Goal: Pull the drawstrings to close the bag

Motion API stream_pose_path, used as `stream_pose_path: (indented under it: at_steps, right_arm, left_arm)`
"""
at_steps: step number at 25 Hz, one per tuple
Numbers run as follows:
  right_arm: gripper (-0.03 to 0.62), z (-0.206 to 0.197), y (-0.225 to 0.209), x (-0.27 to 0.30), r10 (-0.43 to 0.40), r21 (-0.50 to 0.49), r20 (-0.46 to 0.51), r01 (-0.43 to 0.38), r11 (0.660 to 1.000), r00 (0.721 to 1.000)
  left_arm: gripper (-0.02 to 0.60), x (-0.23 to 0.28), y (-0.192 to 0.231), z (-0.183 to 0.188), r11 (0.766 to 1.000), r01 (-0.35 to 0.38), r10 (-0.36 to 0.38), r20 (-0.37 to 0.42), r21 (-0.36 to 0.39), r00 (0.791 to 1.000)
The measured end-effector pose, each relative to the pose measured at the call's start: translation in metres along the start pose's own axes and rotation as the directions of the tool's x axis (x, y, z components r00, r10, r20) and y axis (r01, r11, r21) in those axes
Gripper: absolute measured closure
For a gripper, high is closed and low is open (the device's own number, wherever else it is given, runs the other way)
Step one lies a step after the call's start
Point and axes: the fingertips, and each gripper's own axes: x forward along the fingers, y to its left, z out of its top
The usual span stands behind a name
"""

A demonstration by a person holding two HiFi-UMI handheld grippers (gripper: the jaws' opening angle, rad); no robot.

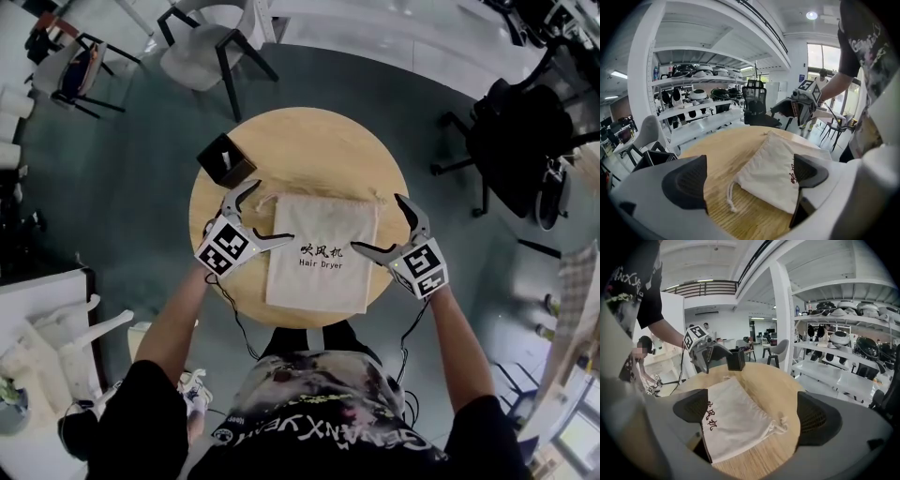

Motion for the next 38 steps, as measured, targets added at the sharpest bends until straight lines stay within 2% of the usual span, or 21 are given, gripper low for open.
stream_pose_path:
  at_steps: [11, 18, 22, 28, 32, 35, 38]
  right_arm:
    - [0.01, -0.044, -0.019, 0.019, 0.041, -0.058, -0.132, -0.049, 0.997, 0.99]
    - [0.01, -0.06, -0.026, 0.027, 0.078, -0.13, -0.196, -0.104, 0.986, 0.977]
    - [0.011, -0.068, -0.033, 0.03, 0.089, -0.191, -0.239, -0.137, 0.972, 0.967]
    - [0.011, -0.086, -0.034, 0.04, 0.124, -0.283, -0.316, -0.218, 0.934, 0.941]
    - [0.011, -0.093, -0.035, 0.043, 0.154, -0.316, -0.361, -0.276, 0.908, 0.92]
    - [0.016, -0.099, -0.037, 0.041, 0.181, -0.346, -0.419, -0.341, 0.874, 0.89]
    - [0.048, -0.106, -0.041, 0.039, 0.193, -0.39, -0.493, -0.414, 0.823, 0.848]
  left_arm:
    - [-0.002, 0.023, 0.008, -0.033, 0.996, 0.07, -0.064, -0.12, 0.047, 0.991]
    - [-0.002, 0.036, 0.007, -0.06, 0.983, 0.143, -0.114, -0.23, 0.114, 0.967]
    - [-0.002, 0.04, 0.007, -0.069, 0.963, 0.215, -0.159, -0.303, 0.163, 0.94]
    - [0.0, 0.05, 0.004, -0.084, 0.918, 0.325, -0.212, -0.41, 0.228, 0.887]
    - [0.0, 0.054, 0.002, -0.086, 0.892, 0.382, -0.245, -0.454, 0.239, 0.857]
    - [0.0, 0.056, -0.001, -0.089, 0.87, 0.43, -0.275, -0.488, 0.24, 0.828]
    - [0.0, 0.056, -0.005, -0.094, 0.837, 0.484, -0.294, -0.536, 0.255, 0.791]
